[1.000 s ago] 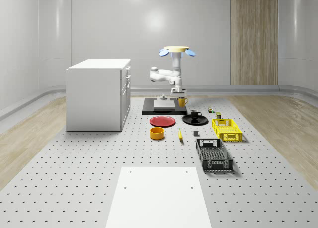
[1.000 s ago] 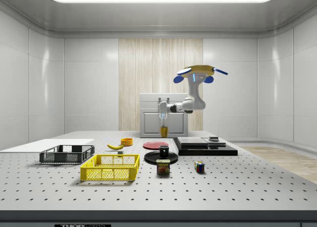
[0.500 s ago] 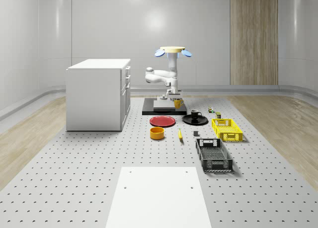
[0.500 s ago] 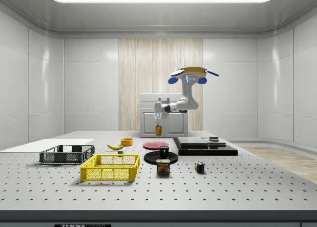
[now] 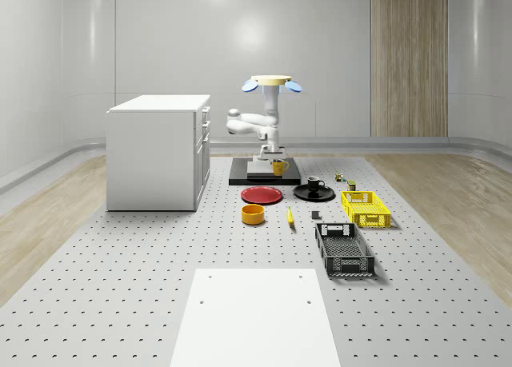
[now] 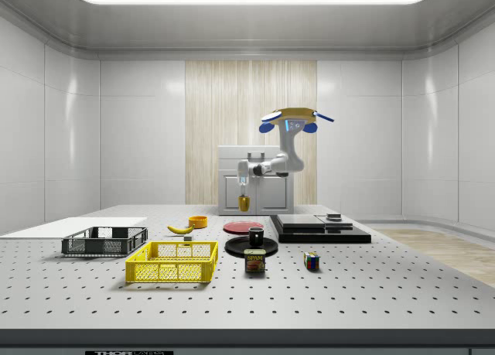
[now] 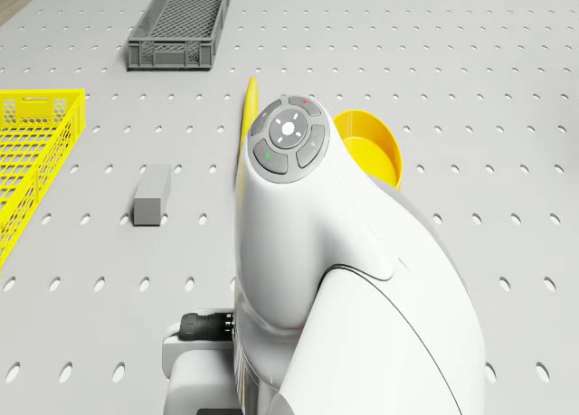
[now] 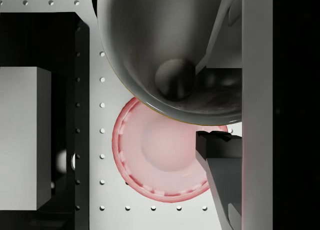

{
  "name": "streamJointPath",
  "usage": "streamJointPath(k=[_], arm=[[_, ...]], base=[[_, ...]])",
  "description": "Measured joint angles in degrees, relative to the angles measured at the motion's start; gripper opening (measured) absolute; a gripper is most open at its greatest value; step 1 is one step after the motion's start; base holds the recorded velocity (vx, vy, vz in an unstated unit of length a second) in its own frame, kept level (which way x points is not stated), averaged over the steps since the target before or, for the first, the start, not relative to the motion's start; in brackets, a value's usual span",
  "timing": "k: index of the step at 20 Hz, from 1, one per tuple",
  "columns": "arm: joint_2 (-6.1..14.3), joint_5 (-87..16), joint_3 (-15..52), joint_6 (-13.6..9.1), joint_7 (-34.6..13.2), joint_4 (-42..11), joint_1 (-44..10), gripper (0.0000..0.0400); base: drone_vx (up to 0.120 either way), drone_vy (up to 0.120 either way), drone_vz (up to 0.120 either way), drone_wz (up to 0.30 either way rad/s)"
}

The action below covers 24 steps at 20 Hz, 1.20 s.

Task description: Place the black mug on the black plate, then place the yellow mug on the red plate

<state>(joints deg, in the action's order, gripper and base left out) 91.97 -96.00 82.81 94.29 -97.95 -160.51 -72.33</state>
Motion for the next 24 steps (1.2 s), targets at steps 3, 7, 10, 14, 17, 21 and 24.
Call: streamJointPath(k=[3, 7, 10, 14, 17, 21, 24], arm=[[0.0, 0.0, 0.0, 0.0, 0.0, 0.0, 0.0, 0.011], [0.0, 0.0, 0.0, 0.0, 0.0, 0.0, 0.0, 0.011], [0.0, 0.0, 0.0, 0.0, 0.0, 0.0, 0.0, 0.011], [0.0, 0.0, 0.0, 0.0, 0.0, 0.0, 0.0, 0.011], [0.0, 0.0, 0.0, 0.0, 0.0, 0.0, 0.0, 0.011], [0.0, -0.4, -0.5, 0.2, 0.0, 0.1, -0.1, 0.011], [0.0, -2.1, -2.2, 0.8, -0.1, 0.3, -0.3, 0.011]], base=[[0.0, -0.12, -0.12, 0.0], [0.0, -0.12, -0.12, 0.0], [0.0, -0.12, -0.107, 0.0], [0.0, -0.12, 0.0, 0.0], [0.0, -0.12, 0.0, 0.0], [0.0, -0.06, 0.0, 0.0], [0.0, 0.0, 0.0, 0.0]])
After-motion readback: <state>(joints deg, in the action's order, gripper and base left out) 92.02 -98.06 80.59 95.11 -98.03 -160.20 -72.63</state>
